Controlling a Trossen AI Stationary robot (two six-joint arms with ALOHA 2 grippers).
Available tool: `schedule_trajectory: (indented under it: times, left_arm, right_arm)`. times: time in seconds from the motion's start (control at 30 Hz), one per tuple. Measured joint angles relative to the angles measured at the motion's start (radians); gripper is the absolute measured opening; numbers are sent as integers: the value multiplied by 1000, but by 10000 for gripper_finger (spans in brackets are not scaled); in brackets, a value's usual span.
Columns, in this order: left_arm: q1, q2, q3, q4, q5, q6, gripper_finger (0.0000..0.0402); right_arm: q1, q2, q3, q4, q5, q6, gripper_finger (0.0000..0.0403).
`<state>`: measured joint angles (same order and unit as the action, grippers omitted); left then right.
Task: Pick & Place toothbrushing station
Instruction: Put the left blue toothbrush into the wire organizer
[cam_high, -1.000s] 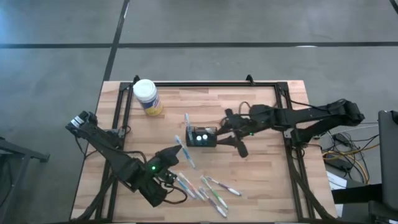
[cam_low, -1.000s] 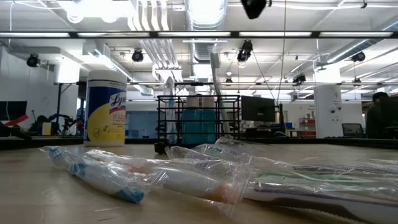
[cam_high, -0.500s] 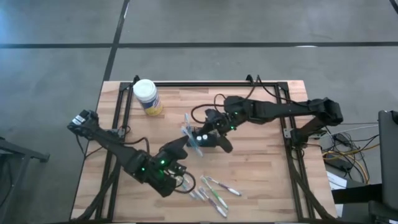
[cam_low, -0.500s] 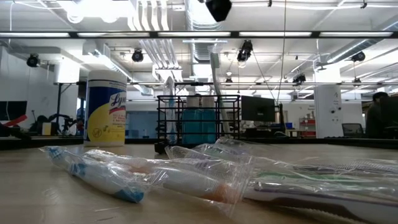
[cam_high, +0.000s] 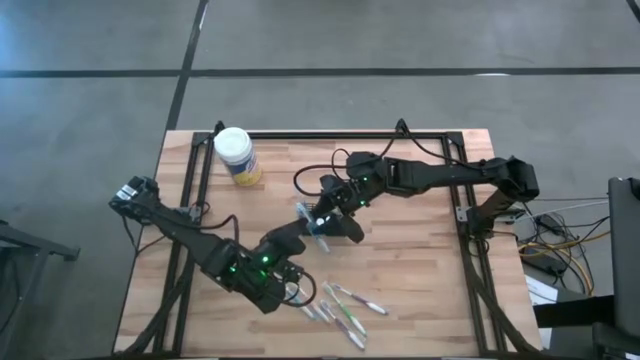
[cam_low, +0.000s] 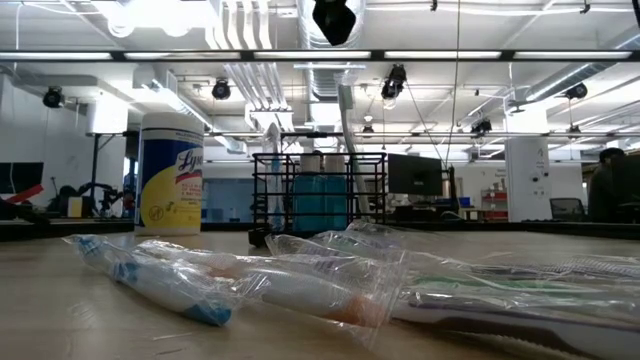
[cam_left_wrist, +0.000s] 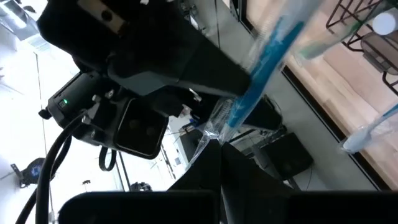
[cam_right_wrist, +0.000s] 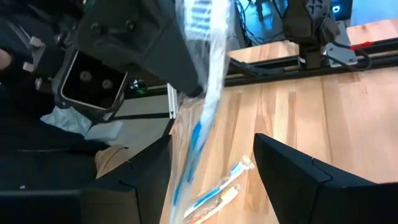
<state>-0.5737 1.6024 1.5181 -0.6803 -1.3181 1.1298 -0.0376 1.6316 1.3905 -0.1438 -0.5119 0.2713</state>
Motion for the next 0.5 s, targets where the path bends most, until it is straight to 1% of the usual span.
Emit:
schedule_trajectory:
  times: [0.1, 0.17, 0.27, 0.37, 0.5]
  left_arm:
    - [7, 0, 0, 1, 3, 2, 0]
    - [10, 0, 0, 5, 4, 2, 0]
    - [13, 0, 0, 9, 14, 2, 0]
    - [14, 0, 0, 10, 17, 2, 0]
    - [15, 0, 0, 15, 23, 1, 0]
  right_arm:
    - [0, 7, 10, 1, -30, -5, 201]
    - [0, 7, 12, 5, -32, -13, 187]
    - [0, 6, 12, 1, -32, -39, 157]
    - [0, 2, 12, -2, -32, -60, 112]
    - [0, 0, 12, -4, -36, -73, 38]
